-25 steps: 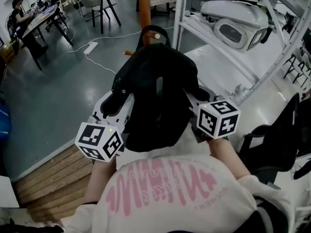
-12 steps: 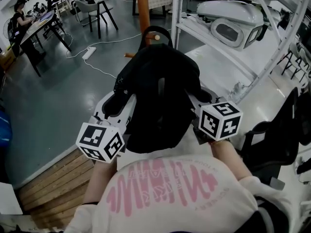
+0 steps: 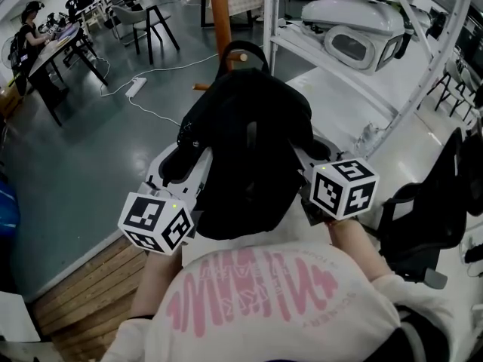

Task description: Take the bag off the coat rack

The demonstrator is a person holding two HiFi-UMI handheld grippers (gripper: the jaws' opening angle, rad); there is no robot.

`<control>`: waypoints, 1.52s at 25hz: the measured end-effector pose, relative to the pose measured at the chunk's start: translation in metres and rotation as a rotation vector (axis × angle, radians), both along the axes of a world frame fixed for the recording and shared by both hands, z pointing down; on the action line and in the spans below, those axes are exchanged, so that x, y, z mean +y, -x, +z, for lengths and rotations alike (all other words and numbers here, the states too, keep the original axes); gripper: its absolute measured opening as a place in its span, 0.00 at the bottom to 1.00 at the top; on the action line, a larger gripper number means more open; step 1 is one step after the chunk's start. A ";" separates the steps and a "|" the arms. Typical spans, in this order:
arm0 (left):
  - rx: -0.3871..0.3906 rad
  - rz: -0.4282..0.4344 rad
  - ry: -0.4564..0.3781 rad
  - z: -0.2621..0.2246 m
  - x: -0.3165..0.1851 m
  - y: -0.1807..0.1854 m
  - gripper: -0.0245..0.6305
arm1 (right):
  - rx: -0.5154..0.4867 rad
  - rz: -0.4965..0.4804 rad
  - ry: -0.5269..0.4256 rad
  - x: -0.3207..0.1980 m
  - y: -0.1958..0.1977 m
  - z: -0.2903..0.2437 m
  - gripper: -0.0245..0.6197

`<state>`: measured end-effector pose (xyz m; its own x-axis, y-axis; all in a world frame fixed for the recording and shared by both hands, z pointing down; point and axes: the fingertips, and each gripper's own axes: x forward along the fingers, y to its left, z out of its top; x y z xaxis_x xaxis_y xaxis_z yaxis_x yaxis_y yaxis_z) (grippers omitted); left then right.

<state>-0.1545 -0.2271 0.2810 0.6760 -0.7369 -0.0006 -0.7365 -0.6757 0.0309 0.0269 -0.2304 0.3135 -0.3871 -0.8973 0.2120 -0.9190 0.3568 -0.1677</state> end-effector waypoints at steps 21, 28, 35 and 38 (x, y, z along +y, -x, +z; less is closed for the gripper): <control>-0.004 -0.059 -0.008 -0.001 0.012 -0.039 0.27 | -0.024 -0.051 0.016 0.005 -0.037 0.001 0.13; 0.003 -0.096 0.005 0.000 0.023 -0.070 0.27 | -0.029 -0.081 0.027 0.009 -0.067 0.001 0.13; 0.006 -0.132 0.011 0.001 0.044 -0.085 0.27 | -0.026 -0.113 0.028 0.020 -0.082 0.000 0.13; 0.002 -0.150 0.016 0.002 0.055 -0.091 0.27 | -0.028 -0.129 0.036 0.028 -0.086 0.003 0.13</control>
